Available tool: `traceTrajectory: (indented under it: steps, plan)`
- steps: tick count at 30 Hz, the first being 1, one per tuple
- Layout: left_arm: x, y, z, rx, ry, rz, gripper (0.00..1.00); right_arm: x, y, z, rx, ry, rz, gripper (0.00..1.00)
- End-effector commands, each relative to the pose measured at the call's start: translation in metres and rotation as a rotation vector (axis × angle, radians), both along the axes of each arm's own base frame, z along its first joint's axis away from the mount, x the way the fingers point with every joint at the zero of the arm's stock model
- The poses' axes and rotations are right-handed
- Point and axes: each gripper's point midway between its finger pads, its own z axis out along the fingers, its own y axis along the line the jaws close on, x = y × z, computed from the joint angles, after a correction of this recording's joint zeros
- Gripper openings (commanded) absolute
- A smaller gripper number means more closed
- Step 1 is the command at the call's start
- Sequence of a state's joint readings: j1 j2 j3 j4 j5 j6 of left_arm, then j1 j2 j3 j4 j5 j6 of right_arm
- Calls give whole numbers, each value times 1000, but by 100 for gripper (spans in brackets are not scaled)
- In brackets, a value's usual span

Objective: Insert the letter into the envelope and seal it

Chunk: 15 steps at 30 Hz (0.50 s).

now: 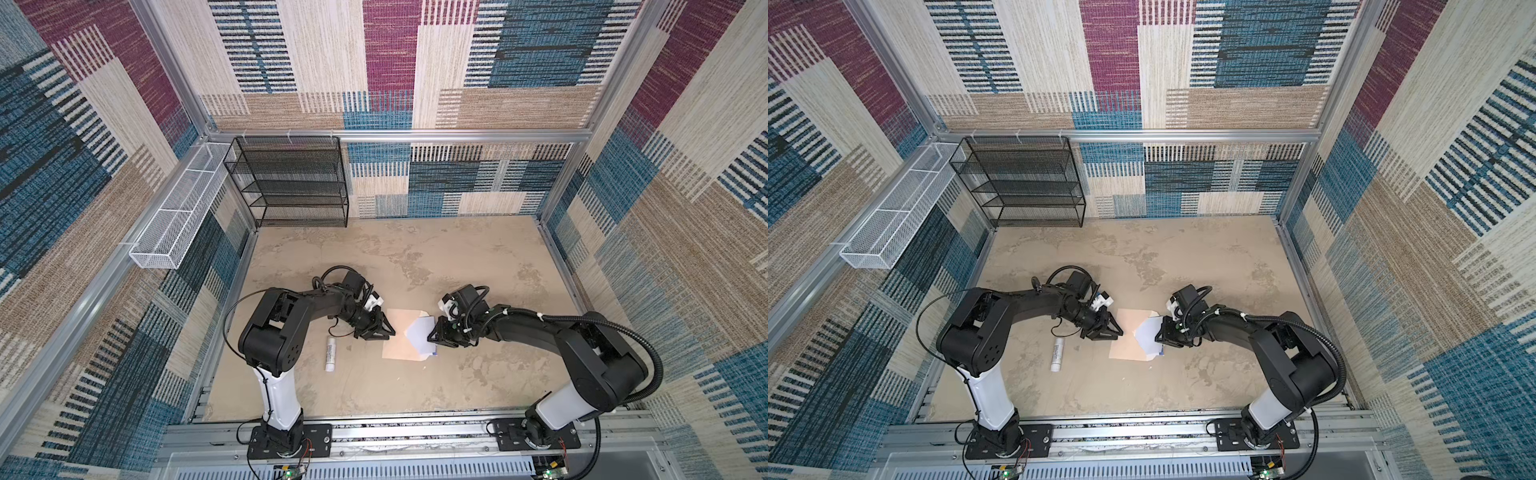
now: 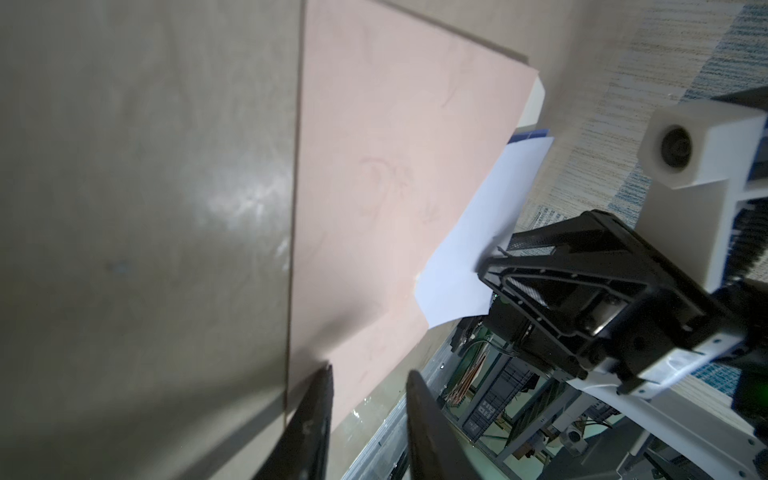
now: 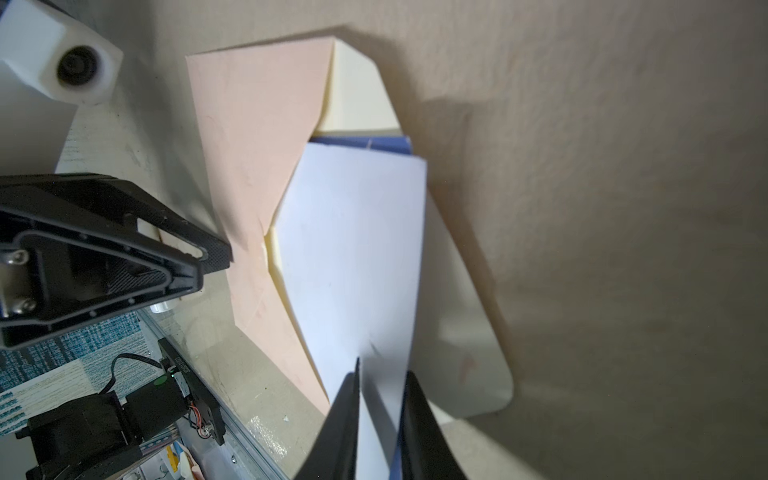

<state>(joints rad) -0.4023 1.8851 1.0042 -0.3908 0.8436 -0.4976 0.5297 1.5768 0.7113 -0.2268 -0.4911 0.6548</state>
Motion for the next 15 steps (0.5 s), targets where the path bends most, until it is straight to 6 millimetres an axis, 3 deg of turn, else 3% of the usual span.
traceTrajectory:
  steps: [1,15]
  plan:
    - [1,-1,-3,2,-2,2,33,5,5,3,22,-16,0,19]
    - [-1,-1,-8,-3,16,-4,32,10,13,3,56,-4,-2,16]
